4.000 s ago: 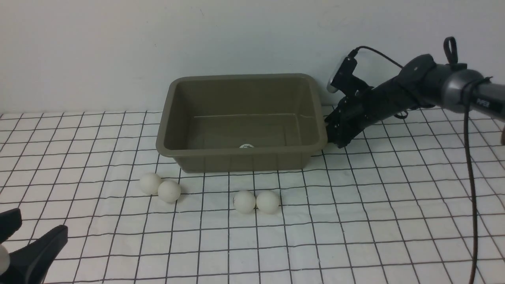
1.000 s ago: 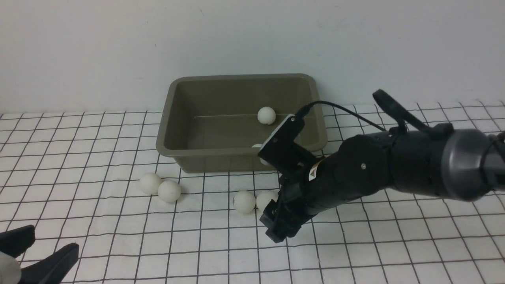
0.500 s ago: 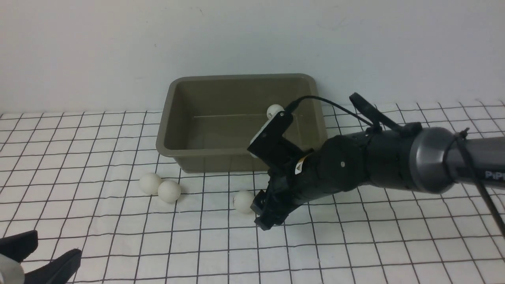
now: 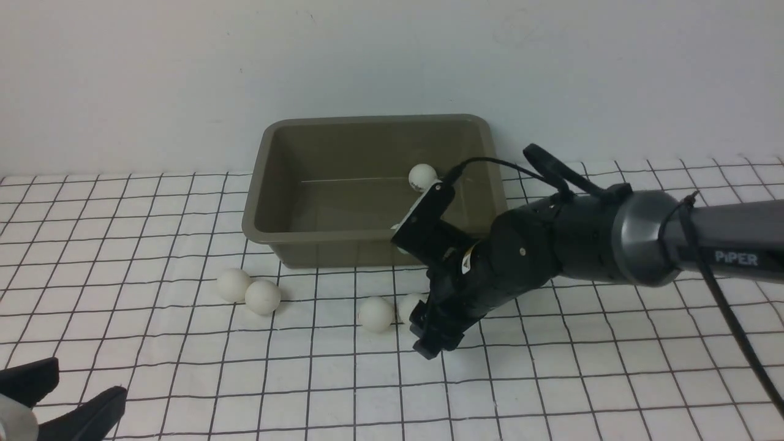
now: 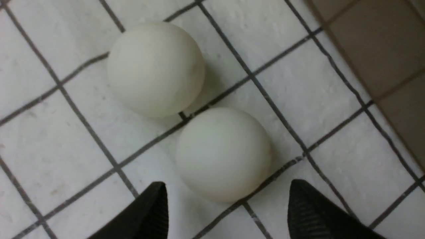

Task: Put the table tennis balls into the box on the white checkered tablecloth.
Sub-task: 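Reach for and grasp a ping pong ball on the table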

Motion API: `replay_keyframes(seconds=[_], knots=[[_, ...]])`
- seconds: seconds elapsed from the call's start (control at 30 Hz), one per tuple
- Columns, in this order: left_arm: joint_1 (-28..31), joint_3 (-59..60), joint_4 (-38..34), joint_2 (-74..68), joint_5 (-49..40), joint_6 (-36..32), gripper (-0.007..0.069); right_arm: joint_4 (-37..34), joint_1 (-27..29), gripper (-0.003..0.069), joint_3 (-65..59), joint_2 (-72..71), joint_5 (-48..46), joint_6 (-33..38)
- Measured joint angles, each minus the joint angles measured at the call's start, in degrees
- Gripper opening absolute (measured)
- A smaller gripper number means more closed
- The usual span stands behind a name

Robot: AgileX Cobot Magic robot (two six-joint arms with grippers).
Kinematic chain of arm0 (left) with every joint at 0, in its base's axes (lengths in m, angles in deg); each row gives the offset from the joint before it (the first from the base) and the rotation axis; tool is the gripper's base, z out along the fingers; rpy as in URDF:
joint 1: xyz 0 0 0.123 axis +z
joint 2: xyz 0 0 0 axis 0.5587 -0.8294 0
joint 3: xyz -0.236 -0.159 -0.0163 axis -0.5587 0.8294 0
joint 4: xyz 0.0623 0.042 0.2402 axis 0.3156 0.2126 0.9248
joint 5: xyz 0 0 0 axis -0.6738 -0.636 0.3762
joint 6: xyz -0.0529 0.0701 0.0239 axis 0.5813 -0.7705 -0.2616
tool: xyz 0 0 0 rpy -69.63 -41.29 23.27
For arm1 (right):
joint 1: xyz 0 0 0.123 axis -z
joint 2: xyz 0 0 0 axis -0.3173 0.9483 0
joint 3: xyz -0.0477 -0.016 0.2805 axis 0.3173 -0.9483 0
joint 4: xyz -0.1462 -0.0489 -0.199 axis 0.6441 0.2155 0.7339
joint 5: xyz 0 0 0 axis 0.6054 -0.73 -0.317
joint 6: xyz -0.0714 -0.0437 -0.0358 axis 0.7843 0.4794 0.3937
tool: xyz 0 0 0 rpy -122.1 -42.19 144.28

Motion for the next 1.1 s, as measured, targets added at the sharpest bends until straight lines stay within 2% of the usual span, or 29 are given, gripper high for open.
replay_keyframes(seconds=[0.1, 0.27, 0.37, 0.47, 0.7, 1.1], knots=[[0.0, 0.0, 0.0, 0.0, 0.0, 0.0, 0.0415, 0.56, 0.46, 0.0429, 0.05, 0.0, 0.53, -0.43], [0.0, 0.0, 0.0, 0.0, 0.0, 0.0, 0.0415, -0.66, 0.46, 0.0349, 0.11, 0.0, 3.95, -0.41], [0.0, 0.0, 0.0, 0.0, 0.0, 0.0, 0.0415, -0.98, 0.46, 0.0332, 0.11, 0.0, 3.05, -0.41], [0.0, 0.0, 0.0, 0.0, 0.0, 0.0, 0.0415, -1.29, 0.46, 0.0343, 0.11, 0.05, 1.47, 0.43], [0.0, 0.0, 0.0, 0.0, 0.0, 0.0, 0.0415, -3.35, 0.46, 0.0421, 0.11, 0.05, 1.1, 2.01], [0.0, 0.0, 0.0, 0.0, 0.0, 0.0, 0.0415, -5.64, 0.46, 0.0441, 0.11, 0.05, 2.85, 3.99]])
